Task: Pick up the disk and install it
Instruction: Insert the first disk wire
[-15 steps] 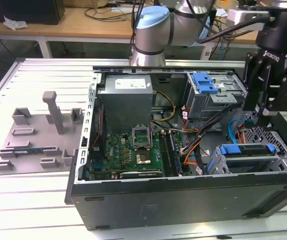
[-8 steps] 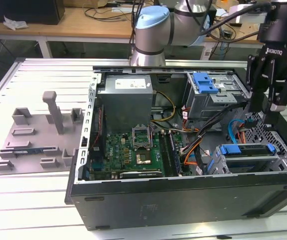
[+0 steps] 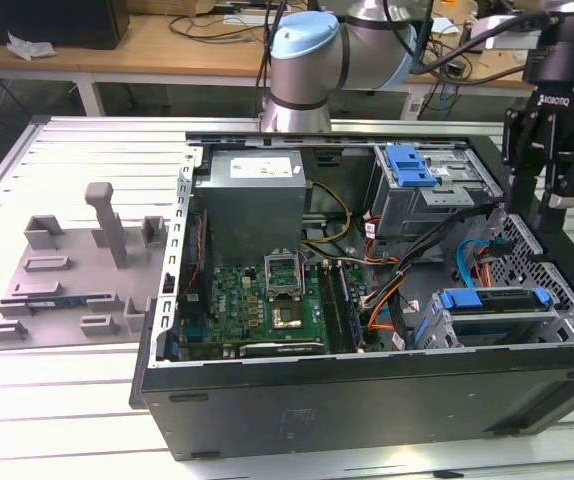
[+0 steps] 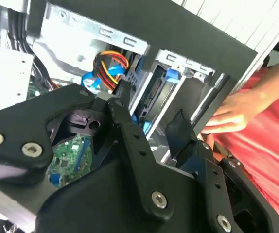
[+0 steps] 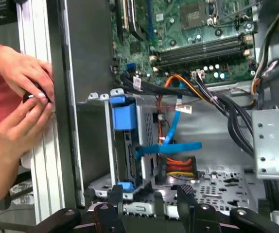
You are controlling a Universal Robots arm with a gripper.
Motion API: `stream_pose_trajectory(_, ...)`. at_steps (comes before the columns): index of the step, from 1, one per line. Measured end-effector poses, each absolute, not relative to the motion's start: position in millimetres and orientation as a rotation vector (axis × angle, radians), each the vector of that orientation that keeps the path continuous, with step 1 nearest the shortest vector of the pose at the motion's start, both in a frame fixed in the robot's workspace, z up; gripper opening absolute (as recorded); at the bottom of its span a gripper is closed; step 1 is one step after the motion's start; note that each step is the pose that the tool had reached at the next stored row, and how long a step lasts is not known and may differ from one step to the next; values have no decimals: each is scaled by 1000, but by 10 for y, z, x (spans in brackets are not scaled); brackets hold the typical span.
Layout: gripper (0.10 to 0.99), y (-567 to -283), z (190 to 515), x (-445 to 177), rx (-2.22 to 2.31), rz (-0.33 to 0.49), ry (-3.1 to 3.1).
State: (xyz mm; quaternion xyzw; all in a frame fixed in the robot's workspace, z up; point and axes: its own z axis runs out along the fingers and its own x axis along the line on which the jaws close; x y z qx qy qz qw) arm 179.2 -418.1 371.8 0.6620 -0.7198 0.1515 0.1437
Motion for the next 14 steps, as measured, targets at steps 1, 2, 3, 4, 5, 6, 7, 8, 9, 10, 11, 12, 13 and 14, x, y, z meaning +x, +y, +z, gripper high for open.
stream_pose_trajectory(1,565,-4176,3696,1792,1897,441,-2078)
stream_pose_trajectory(2,565,-4175,3673,1792,1882,439,-2089)
stream_pose_trajectory(3,565,-4175,3651,1792,1866,435,-2101)
stream_pose_trajectory(4,565,-4175,3631,1792,1849,432,-2113)
stream_pose_trajectory(5,565,-4175,3612,1792,1833,428,-2125)
stream_pose_trajectory(6,565,-4175,3591,1792,1812,424,-2140)
stream_pose_trajectory(7,565,-4175,3575,1792,1795,421,-2152)
stream_pose_trajectory(8,565,-4175,3557,1792,1782,418,-2161)
stream_pose_trajectory(9,565,-4146,3525,1791,1776,417,-2166)
stream_pose_trajectory(10,565,-4088,3502,1788,1775,419,-2164)
stream_pose_trajectory(11,565,-4033,3484,1787,1780,427,-2152)
stream_pose_trajectory(12,565,-4017,3479,1787,1783,434,-2142)
stream_pose_trajectory(13,565,-4015,3477,1786,1785,441,-2134)
stream_pose_trajectory(14,565,-4014,3473,1780,1793,453,-2119)
